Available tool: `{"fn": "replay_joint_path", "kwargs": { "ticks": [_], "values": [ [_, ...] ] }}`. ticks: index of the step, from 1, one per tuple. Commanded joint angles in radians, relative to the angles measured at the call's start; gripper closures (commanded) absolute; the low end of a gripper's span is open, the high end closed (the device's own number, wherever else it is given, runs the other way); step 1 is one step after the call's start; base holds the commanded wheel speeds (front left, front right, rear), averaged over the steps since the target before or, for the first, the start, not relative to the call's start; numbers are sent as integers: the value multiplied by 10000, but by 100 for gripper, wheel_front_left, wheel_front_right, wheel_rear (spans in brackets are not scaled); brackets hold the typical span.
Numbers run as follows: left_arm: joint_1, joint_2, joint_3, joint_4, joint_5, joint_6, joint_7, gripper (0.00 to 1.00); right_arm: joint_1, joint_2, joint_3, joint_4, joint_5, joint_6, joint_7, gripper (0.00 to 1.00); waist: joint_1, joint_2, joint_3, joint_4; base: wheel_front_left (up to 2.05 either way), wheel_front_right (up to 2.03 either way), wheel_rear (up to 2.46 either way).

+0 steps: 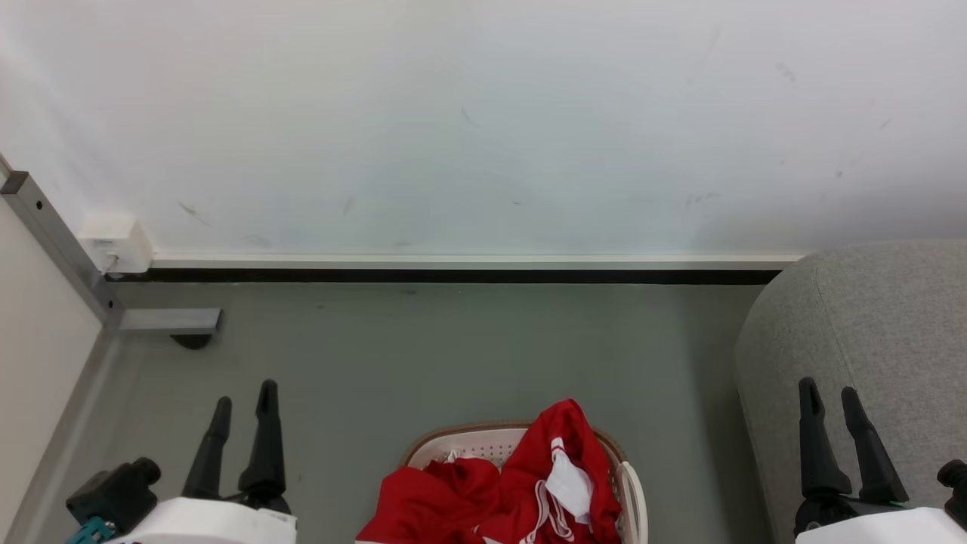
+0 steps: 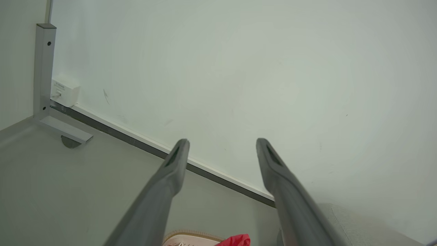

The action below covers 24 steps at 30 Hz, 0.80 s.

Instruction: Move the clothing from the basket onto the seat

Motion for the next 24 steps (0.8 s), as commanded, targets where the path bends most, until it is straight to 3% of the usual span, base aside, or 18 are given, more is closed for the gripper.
{"fn": "replay_joint_path", "kwargs": {
  "ticks": [1, 24],
  "values": [
    [-52, 122, 20, -96, 276, -63, -99, 0, 17, -24, -35, -134, -269, -13, -96, 0, 0, 0, 1, -4, 0, 0, 0],
    [-88, -5, 240, -258, 1906, -272, -642, 0, 84, 193, -268, -382, -2300, -17, -406, 0, 0, 0, 151, -45, 0, 0, 0]
  ]
}}
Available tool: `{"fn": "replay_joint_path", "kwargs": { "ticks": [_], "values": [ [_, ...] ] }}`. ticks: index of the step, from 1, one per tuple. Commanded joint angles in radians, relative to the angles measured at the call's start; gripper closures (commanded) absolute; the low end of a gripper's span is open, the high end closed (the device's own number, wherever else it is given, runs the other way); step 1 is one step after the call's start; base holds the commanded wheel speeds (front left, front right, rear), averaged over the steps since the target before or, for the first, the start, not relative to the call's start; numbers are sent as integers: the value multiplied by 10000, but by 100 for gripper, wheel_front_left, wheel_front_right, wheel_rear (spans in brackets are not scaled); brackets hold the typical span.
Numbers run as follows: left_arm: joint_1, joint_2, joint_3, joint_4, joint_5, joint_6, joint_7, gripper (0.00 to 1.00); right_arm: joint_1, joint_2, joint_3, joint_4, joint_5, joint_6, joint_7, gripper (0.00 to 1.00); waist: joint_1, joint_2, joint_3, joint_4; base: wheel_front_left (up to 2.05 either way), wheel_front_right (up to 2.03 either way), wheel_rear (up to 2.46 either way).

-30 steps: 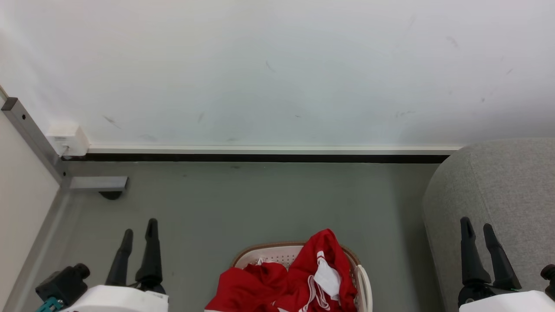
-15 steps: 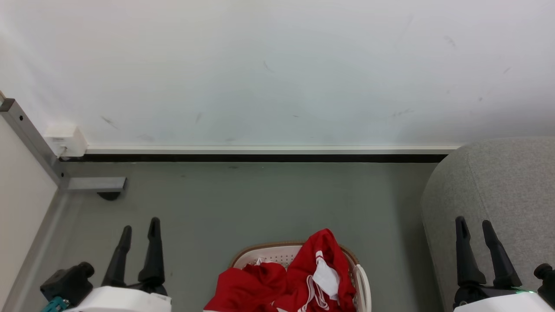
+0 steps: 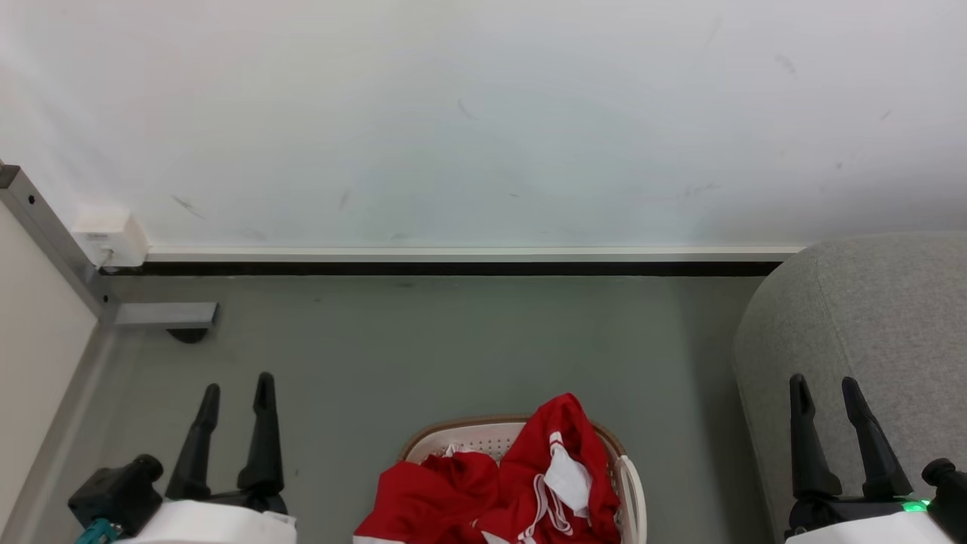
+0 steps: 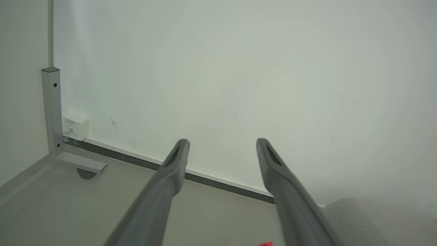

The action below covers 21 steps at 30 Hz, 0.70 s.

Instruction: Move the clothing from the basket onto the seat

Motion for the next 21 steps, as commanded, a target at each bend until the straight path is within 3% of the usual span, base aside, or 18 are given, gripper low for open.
{"fn": "replay_joint_path", "kwargs": {
  "ticks": [1, 21],
  "values": [
    [-84, 43, 28, -73, 232, -22, -74, 0, 13, -31, -58, -94, -228, -18, -81, 0, 0, 0, 15, -5, 0, 0, 0],
    [-123, 23, -164, 307, 1618, -150, -493, 0, -22, 146, -190, 323, -1861, -21, -296, 0, 0, 0, 142, -57, 0, 0, 0]
  ]
}}
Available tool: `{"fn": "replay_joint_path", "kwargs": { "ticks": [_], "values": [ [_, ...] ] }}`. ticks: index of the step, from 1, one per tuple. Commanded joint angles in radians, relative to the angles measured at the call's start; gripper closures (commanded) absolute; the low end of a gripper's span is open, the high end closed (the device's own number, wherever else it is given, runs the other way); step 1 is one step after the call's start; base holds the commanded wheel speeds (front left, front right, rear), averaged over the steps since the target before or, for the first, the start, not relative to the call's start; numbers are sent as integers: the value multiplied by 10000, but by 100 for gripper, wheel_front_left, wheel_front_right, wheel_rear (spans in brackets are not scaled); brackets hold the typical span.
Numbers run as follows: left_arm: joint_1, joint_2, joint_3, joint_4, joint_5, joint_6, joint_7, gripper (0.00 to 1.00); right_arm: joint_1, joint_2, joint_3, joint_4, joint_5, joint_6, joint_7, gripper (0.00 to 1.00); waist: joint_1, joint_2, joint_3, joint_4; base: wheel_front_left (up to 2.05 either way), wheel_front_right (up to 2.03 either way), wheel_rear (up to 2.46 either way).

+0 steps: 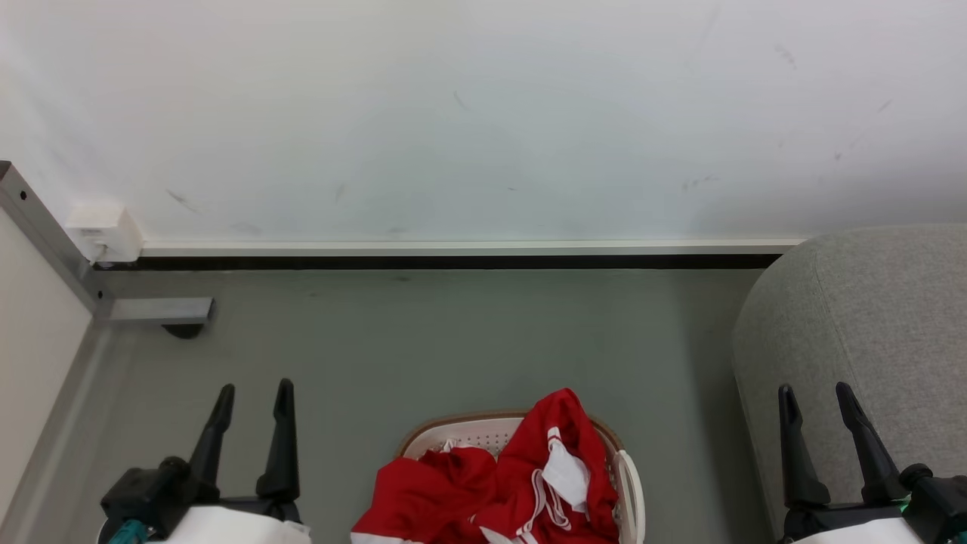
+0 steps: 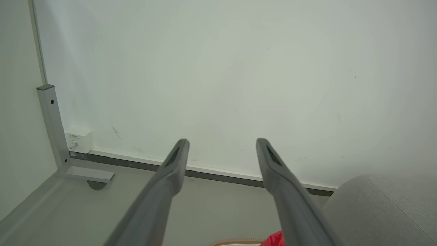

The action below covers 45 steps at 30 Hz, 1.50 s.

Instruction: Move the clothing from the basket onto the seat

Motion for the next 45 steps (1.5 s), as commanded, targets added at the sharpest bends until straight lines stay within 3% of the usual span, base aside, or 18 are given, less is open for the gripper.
{"fn": "replay_joint_path", "kwargs": {
  "ticks": [1, 14, 31, 45],
  "values": [
    [-91, 36, 12, 31, 274, -37, -91, 0, -30, 18, -36, 1, -208, -22, -59, 0, 0, 0, 9, 0, 0, 0, 0],
    [-88, 38, -52, 145, 1104, -70, -312, 0, -64, 112, -48, 181, -1070, -24, -189, 0, 0, 0, 40, -20, 0, 0, 0],
    [-77, 36, -123, 296, 815, -57, -296, 0, -100, 101, -31, 237, -774, -24, -169, 0, 0, 0, -14, -175, 0, 0, 0],
    [-613, 111, -826, 1105, 682, -56, -296, 0, -357, 101, 27, 273, -586, -24, -168, 0, 0, 0, 675, -857, 0, 0, 0]
  ]
}}
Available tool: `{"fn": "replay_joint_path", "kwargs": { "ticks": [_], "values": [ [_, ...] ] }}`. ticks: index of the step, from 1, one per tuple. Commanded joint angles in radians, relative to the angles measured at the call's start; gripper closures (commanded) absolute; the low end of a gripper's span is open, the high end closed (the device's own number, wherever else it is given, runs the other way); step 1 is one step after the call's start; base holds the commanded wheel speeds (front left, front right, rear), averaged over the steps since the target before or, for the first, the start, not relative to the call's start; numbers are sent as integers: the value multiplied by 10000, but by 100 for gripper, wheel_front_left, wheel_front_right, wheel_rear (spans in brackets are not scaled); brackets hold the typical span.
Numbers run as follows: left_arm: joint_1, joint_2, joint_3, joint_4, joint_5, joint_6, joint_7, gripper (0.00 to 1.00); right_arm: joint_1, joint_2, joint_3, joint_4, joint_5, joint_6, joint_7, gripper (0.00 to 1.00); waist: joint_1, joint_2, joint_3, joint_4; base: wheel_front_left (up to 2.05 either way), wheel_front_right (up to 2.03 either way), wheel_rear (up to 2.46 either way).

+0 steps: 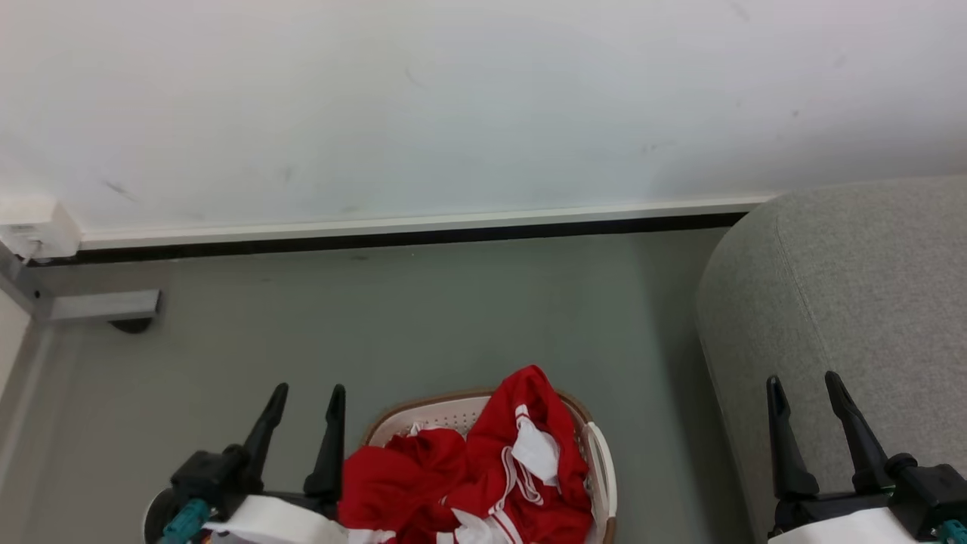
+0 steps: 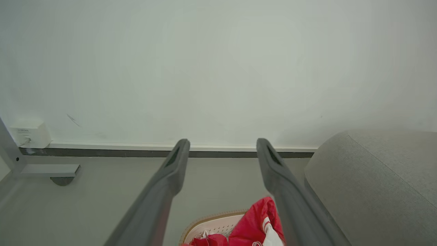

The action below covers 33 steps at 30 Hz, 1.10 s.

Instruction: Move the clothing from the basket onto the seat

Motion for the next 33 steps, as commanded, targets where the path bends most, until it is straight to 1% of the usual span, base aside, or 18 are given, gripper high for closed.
{"fn": "replay_joint_path", "kwargs": {
  "ticks": [1, 8, 13, 15, 20, 27, 33],
  "values": [
    [-192, 160, -46, 50, -37, 8, -8, 0, -111, -2, 29, -54, 85, -24, -20, 0, -1, 0, 257, -198, 0, 0, 0],
    [-1044, 888, -968, 1250, -123, 9, 16, 0, -312, -8, 0, -387, 252, -24, -20, 0, -1, 0, 1210, -743, 0, 0, 0],
    [-1943, 1693, -2039, 2325, -190, 9, 399, 0, -528, -5, -122, -759, 482, -24, -20, 0, -1, 0, 2026, -1170, 0, 0, 0],
    [-2310, 2025, -2619, 2753, -75, 9, 727, 0, -582, -2, -133, -892, 589, -24, -18, 0, -1, 0, 2332, -1351, 0, 0, 0],
    [-3289, 2722, -3923, 3626, -222, 9, 1492, 0, -746, -1, -169, -1225, 893, -24, -18, 0, -1, 0, 3094, -1741, 0, 0, 0],
    [-4645, 3733, -6189, 4520, -463, 9, 2131, 0, -1060, -2, 145, -1632, 1406, -24, -20, 0, -1, 0, 4209, -2295, 0, 0, 0],
    [-5694, 4372, -7930, 5244, -696, 9, 2716, 0, -1273, 1, 422, -2078, 1710, -24, -18, 0, -1, 0, 5167, -2767, 0, 0, 0]
  ]
}}
